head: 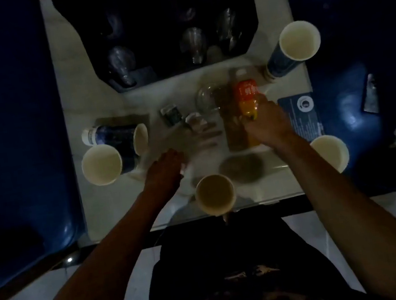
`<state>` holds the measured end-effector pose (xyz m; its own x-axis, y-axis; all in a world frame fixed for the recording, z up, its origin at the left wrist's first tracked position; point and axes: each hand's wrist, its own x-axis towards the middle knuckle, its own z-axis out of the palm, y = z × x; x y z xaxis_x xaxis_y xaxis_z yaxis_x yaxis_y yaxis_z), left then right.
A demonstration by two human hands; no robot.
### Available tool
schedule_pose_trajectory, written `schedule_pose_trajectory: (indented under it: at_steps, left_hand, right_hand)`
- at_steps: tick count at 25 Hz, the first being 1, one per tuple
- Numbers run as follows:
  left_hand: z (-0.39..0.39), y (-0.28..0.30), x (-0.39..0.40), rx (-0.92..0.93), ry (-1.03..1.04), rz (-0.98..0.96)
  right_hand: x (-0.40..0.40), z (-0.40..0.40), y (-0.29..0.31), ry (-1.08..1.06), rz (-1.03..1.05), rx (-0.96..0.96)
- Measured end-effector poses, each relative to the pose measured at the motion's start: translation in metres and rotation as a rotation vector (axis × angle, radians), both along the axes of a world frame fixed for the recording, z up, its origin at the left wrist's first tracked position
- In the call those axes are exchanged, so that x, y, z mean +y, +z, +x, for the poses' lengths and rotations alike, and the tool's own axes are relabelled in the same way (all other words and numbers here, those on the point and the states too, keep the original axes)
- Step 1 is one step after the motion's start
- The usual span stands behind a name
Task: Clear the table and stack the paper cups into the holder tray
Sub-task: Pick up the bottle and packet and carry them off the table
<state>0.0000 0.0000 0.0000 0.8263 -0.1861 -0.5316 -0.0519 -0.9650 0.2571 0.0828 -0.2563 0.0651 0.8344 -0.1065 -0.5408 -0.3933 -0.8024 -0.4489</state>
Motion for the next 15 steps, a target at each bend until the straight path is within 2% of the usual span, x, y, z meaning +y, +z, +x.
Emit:
schedule_pose_trajectory:
  at_steps: [2,5,10,15]
  left_hand:
    - [0.007,-0.007,0.003,0.071,-0.073,0.027]
    - [0.012,-0.024,0.008,0.060,-0.097,0.033]
    - [0.013,-0.035,0.016,0.025,-0.106,0.038]
    - [0.012,-0.041,0.015,0.007,-0.065,0.012]
  right_hand:
    - [0.003,0.003,-0.012,-0.104,-0.019,-0.088]
    - [0.008,0.000,-0.033,-0.183,-0.086,-0.112]
    - [0.009,0.011,-0.055,-0.381,-0.045,-0.016]
    - [0.007,0.027,-0.072,-0.492,-0.100,0.033]
